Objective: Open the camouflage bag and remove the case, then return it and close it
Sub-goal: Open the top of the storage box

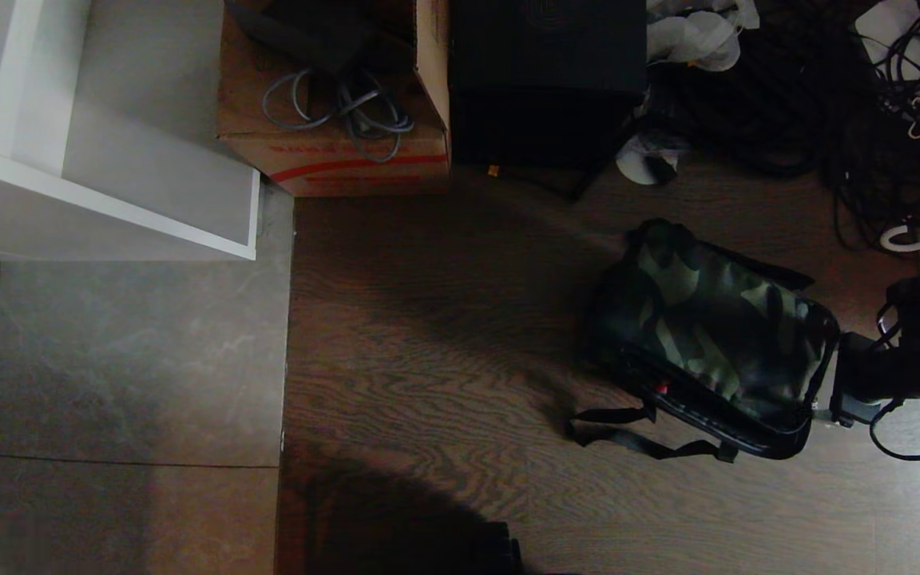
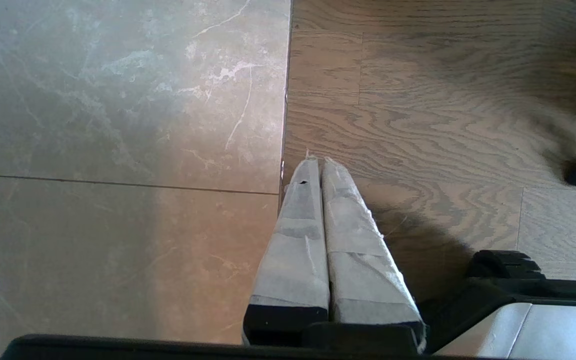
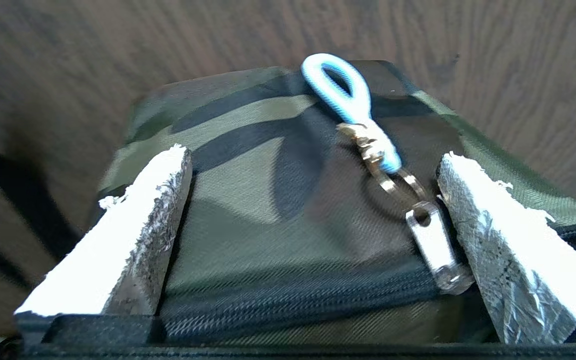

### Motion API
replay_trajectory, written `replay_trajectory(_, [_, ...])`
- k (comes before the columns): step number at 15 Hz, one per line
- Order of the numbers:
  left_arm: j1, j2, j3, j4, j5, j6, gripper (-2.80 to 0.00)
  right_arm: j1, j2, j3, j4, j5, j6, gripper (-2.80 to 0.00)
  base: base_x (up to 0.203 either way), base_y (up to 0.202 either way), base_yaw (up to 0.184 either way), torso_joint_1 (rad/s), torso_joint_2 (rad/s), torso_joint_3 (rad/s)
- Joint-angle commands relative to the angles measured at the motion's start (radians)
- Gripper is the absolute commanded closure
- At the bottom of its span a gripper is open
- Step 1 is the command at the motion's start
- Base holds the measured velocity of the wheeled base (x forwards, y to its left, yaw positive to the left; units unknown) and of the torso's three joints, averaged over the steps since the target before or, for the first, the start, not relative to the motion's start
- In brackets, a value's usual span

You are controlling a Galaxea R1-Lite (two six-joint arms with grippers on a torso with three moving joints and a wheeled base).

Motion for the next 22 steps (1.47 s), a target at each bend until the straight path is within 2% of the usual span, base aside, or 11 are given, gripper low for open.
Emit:
replay_trajectory(1, [0.000, 0.002, 0.000, 0.000, 0.000, 0.000, 0.00, 0.000, 0.017, 0.004, 0.000, 0.006, 0.011, 0.00, 0.000, 0.000, 0.000, 0.000, 0.00, 0.000])
replay_trajectory(3, [0.000, 0.002, 0.000, 0.000, 0.000, 0.000, 0.00, -0.002, 0.021, 0.000, -0.002, 0.034, 0.008, 0.00, 0.000, 0.000, 0.000, 0.000, 0.00, 0.000])
replay_trajectory(13, [0.000, 0.002, 0.000, 0.000, 0.000, 0.000, 0.00, -0.010, 0.016, 0.004, 0.009, 0.038, -0.002, 0.00, 0.000, 0.000, 0.000, 0.000, 0.00, 0.000])
replay_trajectory(17, [0.000, 0.000, 0.000, 0.000, 0.000, 0.000, 0.00, -0.065, -0.013, 0.001, 0.008, 0.039, -0.018, 0.00, 0.000, 0.000, 0.000, 0.000, 0.00, 0.000])
replay_trajectory(22, [0.000, 0.001, 0.000, 0.000, 0.000, 0.000, 0.00, -0.112, -0.047, -0.007, -0.001, 0.037, -0.151, 0.00, 0.000, 0.000, 0.000, 0.000, 0.00, 0.000])
